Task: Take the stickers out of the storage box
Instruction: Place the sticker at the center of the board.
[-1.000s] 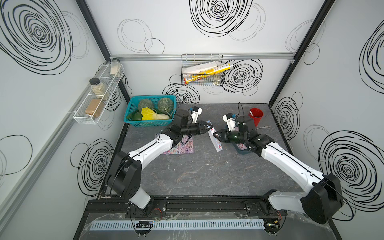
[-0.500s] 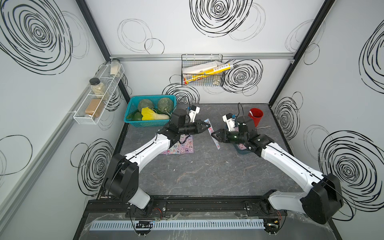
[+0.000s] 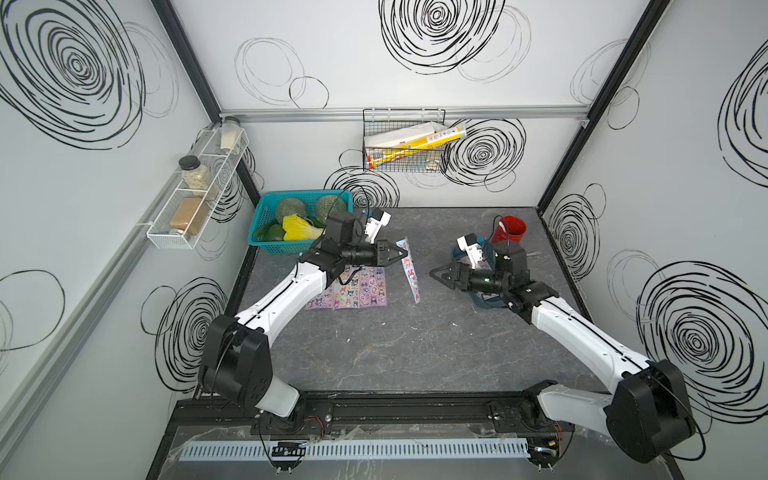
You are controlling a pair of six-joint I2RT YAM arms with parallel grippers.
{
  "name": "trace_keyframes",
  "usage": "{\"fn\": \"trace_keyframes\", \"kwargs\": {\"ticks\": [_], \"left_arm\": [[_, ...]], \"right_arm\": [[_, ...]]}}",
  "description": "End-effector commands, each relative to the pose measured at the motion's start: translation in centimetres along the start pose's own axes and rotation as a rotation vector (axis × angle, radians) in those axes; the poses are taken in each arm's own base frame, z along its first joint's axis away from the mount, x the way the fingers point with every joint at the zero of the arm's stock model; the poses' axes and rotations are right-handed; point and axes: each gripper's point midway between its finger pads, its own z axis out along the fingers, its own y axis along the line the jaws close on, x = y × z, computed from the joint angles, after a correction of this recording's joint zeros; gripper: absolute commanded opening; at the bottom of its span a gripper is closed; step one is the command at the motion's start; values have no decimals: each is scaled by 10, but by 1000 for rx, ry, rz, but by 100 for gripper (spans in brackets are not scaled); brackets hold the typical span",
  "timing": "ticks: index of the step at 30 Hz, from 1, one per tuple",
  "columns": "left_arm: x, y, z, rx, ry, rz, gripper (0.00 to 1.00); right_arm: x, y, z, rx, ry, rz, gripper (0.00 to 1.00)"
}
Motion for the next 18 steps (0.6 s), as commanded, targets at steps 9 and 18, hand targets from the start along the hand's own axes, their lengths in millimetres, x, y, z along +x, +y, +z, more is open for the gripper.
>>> {"fn": "trace_keyframes", "kwargs": {"ticks": [9, 18], "left_arm": [[10, -59, -9, 195, 88, 172, 0], [24, -105, -9, 337, 157, 262, 0]], "right_arm": [[8, 53, -7, -263, 100, -207, 94], [12, 65, -2, -392, 175, -290, 94]]}}
